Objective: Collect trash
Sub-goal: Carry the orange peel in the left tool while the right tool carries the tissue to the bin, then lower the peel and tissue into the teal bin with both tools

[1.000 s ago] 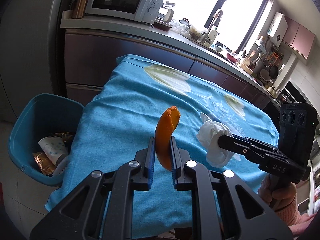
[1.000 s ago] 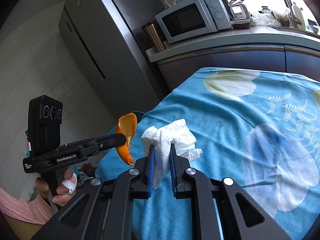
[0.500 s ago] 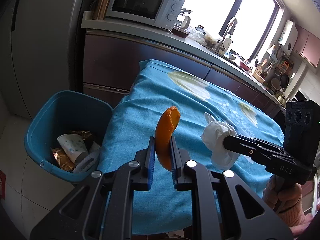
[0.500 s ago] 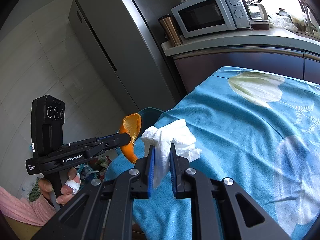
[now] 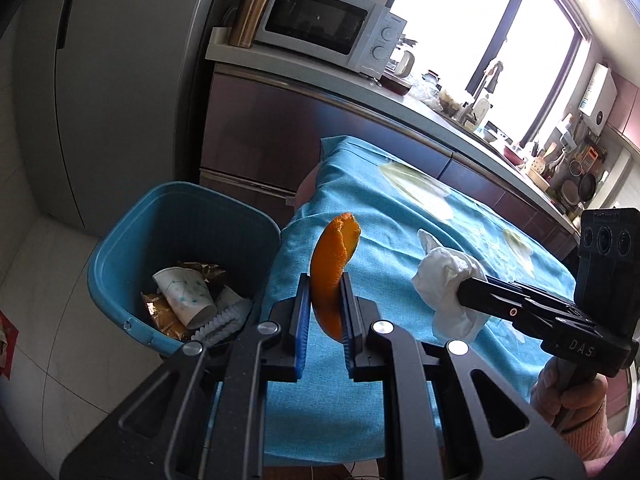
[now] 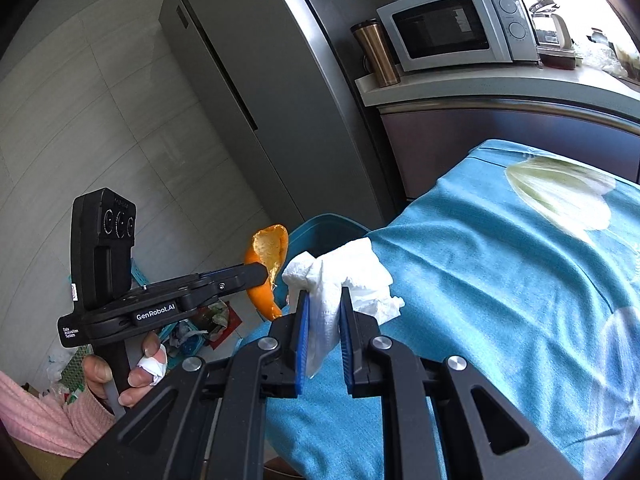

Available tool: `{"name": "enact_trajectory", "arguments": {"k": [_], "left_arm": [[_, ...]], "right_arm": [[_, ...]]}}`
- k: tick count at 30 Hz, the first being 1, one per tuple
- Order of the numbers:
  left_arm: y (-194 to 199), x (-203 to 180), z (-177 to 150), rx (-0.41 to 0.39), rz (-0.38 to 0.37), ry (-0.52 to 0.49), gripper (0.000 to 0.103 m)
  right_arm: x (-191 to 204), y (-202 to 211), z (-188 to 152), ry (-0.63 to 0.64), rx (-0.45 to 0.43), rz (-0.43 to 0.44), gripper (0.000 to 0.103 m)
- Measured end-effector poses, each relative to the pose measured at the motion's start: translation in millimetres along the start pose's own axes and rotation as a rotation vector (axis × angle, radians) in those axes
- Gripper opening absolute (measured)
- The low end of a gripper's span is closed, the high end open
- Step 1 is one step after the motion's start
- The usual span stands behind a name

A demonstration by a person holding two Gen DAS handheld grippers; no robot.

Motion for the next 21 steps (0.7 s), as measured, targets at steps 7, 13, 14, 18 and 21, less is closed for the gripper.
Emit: {"name": "enact_trajectory", "arguments": {"k": [7,13,14,18,21], "left_arm": [[4,10,-1,-0.006,0.020,0.012,0.014],[6,19,-2,-0.009,0.034,0.024,0.014],[6,21,-2,-0.010,0.037,0.025,0.014],[7,25,-2,-0.011,0.048,0.029,0.014],[8,29,-2,-0.010,0.056,0.032,0.014]], "right_arm": [[7,-11,2,0.007,0.014,0.013,0.013],[13,-18,4,0.010,0.021,0.025,0.013],[14,-19,3,0.011,0.023,0.027,0.013],[18,-24,4,0.013,0.030,0.034,0.013],[21,-27,4,0.017,0.036,0.037,0.013]]}}
Point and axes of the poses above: each gripper's, at about its wrist camera, not at the fingertips, and y roughly against the way its jaws point, x to its left, z to its top, the point moved 10 cm from there along -y, roughly the way its jaws point, and after that the axes turned 14 degrees about -y, right-handed, at the moved point
